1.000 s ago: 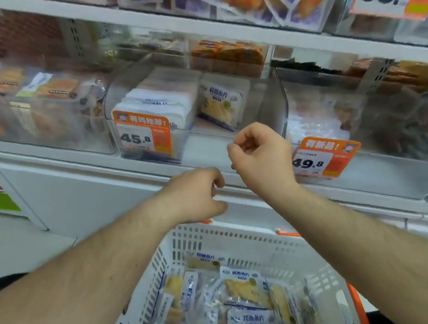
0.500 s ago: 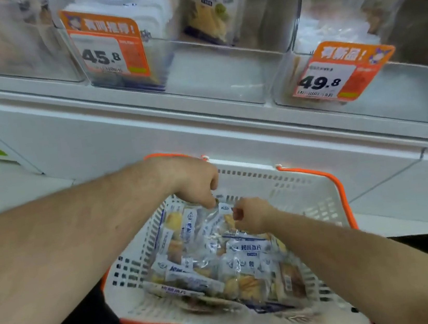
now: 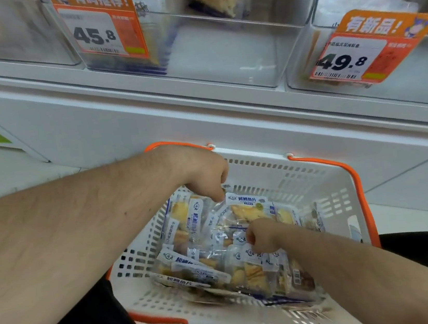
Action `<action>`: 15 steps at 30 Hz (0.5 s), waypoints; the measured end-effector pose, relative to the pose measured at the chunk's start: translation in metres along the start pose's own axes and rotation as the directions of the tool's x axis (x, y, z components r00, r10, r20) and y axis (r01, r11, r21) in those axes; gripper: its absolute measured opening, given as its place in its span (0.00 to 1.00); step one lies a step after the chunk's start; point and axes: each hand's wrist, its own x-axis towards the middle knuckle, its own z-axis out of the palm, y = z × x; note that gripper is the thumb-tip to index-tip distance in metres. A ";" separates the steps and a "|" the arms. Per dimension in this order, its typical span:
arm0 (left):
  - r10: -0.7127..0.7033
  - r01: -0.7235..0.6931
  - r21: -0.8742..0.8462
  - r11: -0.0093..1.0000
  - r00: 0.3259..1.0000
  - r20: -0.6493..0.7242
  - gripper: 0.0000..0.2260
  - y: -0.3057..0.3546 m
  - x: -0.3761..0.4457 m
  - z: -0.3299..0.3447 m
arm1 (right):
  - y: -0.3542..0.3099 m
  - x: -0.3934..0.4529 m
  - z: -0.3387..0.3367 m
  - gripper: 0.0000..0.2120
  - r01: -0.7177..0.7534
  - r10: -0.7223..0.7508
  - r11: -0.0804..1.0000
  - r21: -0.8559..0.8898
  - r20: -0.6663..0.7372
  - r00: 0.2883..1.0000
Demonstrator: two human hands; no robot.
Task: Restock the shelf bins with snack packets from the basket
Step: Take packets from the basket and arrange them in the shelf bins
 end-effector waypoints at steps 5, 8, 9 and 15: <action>-0.020 0.022 -0.077 0.997 1.000 0.018 0.23 -0.002 -0.008 -0.004 | -0.008 -0.014 -0.047 0.08 0.100 -0.092 0.986 0.132 -0.067 0.993; -0.061 0.061 -0.128 0.990 0.998 0.003 0.20 -0.006 -0.013 -0.008 | -0.016 -0.030 -0.085 0.10 0.185 -0.149 0.960 0.209 -0.177 0.973; -0.074 0.072 -0.152 0.986 0.997 -0.005 0.22 -0.008 -0.015 -0.009 | -0.019 -0.037 -0.098 0.11 0.208 -0.154 0.950 0.235 -0.227 0.962; -0.160 0.070 -0.436 0.897 0.972 -0.172 0.27 -0.022 -0.025 -0.013 | -0.039 -0.079 -0.155 0.14 0.344 -0.124 0.834 0.432 -0.460 0.879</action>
